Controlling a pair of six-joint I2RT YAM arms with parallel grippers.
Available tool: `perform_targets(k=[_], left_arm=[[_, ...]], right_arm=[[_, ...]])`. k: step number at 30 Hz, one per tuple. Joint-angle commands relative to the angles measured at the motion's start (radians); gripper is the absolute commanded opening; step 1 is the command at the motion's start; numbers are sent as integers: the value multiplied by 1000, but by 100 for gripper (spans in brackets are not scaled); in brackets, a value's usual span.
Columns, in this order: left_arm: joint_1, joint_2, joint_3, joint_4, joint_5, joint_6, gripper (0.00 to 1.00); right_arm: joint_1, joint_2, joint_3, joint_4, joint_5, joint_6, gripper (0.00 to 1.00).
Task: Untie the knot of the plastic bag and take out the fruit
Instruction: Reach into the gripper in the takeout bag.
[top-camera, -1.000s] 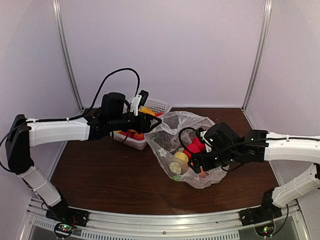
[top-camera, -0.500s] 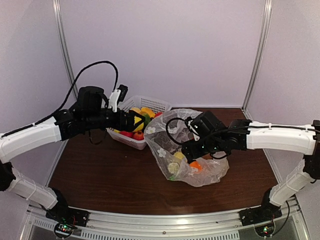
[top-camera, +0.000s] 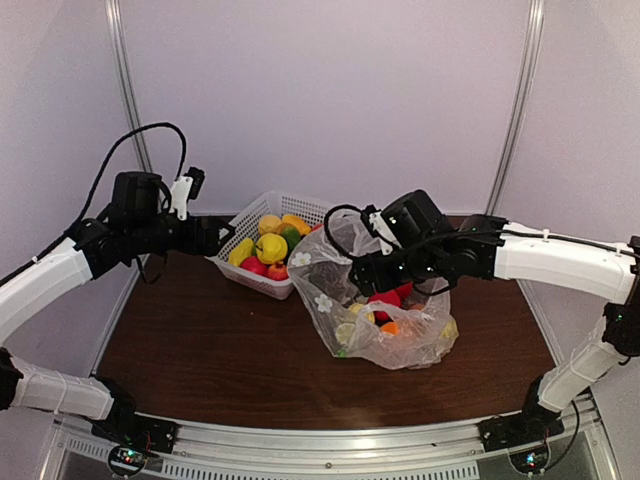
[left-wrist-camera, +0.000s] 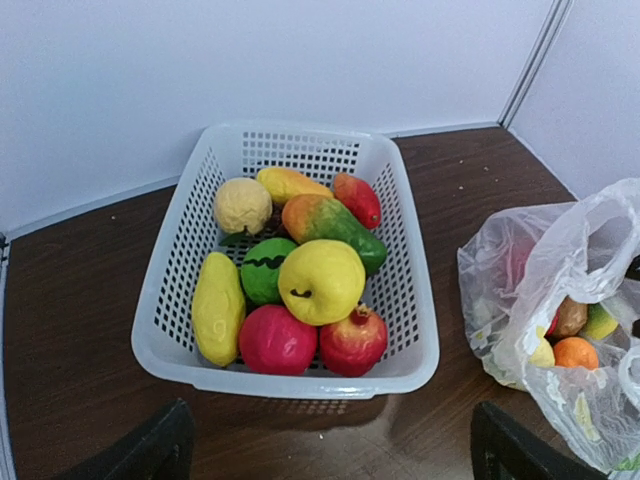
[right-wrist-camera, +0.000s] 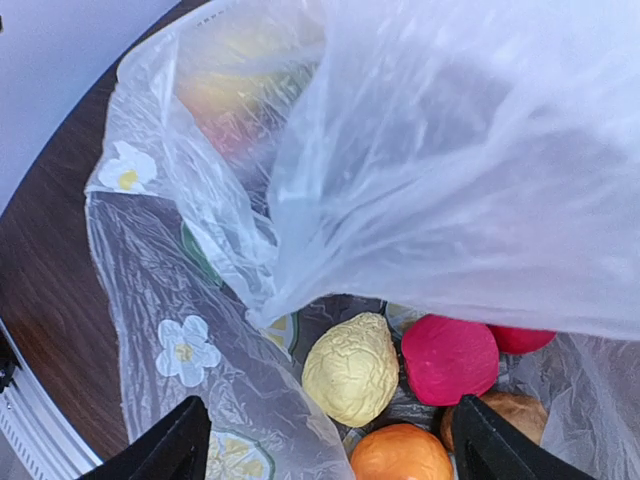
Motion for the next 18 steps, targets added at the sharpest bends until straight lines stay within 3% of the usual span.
perform_targets(k=[1,9,18], left_arm=[[7,-13,-60,69,-55,45,98],[7,-37,-66,41,-123,98,98],[7,-39,-76,45,-110,111,98]], right_arm=[[-1,-81,28,-23,-20,3,84],[-3,22,21,16,-5,8,65],[-60,227,66,59,-5,-2,59]])
